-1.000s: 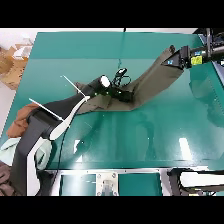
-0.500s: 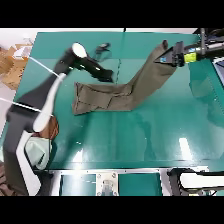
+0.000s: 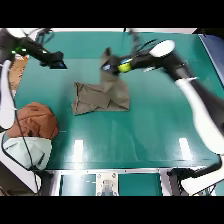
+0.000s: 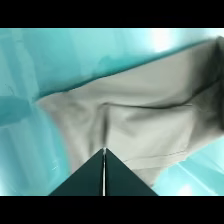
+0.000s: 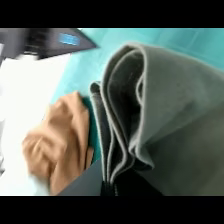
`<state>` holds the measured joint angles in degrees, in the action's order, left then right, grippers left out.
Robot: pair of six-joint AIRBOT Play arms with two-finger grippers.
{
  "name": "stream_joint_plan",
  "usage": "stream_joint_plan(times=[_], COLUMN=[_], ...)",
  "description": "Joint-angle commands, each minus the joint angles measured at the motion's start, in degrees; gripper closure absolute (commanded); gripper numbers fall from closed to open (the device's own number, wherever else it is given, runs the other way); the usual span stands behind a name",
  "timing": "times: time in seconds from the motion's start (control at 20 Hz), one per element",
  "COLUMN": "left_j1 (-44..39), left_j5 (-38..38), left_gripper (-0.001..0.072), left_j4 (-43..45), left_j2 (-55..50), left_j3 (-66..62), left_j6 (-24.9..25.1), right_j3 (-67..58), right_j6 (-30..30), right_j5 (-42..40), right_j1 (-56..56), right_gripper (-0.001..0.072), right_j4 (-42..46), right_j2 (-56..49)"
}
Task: Fold the shirts.
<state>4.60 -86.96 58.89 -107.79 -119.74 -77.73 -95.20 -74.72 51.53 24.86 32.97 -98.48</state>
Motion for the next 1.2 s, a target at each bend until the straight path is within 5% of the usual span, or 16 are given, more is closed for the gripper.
stream_joint_plan(times=[0.0, 0.1, 0.4, 0.65, 0.85, 1.15], left_j1=[4.8, 6.1, 7.2, 7.2, 7.2, 7.2], left_j5=[-1.8, -1.8, -3.1, -3.1, -3.1, -3.1], left_gripper=[0.0684, 0.0683, 0.0684, 0.0683, 0.0683, 0.0683], left_j4=[0.3, 0.3, 0.6, 0.5, 0.6, 0.7], left_j2=[0.4, 0.4, 0.4, 0.4, 0.4, 0.4], left_j3=[0.0, 0.0, 0.0, 0.0, 0.1, 0.1], left_j6=[0.3, 0.3, 1.7, 1.7, 1.7, 1.7], right_j3=[0.0, -0.2, -0.3, 1.2, 10.2, 7.7], right_j6=[0.0, 0.2, 3.2, -7.7, -8.9, -4.5], right_j5=[-24.2, -30.1, -10.7, 10.1, 11.7, 13.7], right_j1=[13.2, 17.7, 4.0, -16.5, -24.7, -22.0], right_gripper=[0.0557, 0.0262, 0.0259, 0.0214, 0.0194, 0.0172], right_j4=[-4.2, -6.8, 3.0, 12.5, 12.1, 2.7], right_j2=[-11.3, -16.1, -6.6, -2.3, -3.9, -13.5])
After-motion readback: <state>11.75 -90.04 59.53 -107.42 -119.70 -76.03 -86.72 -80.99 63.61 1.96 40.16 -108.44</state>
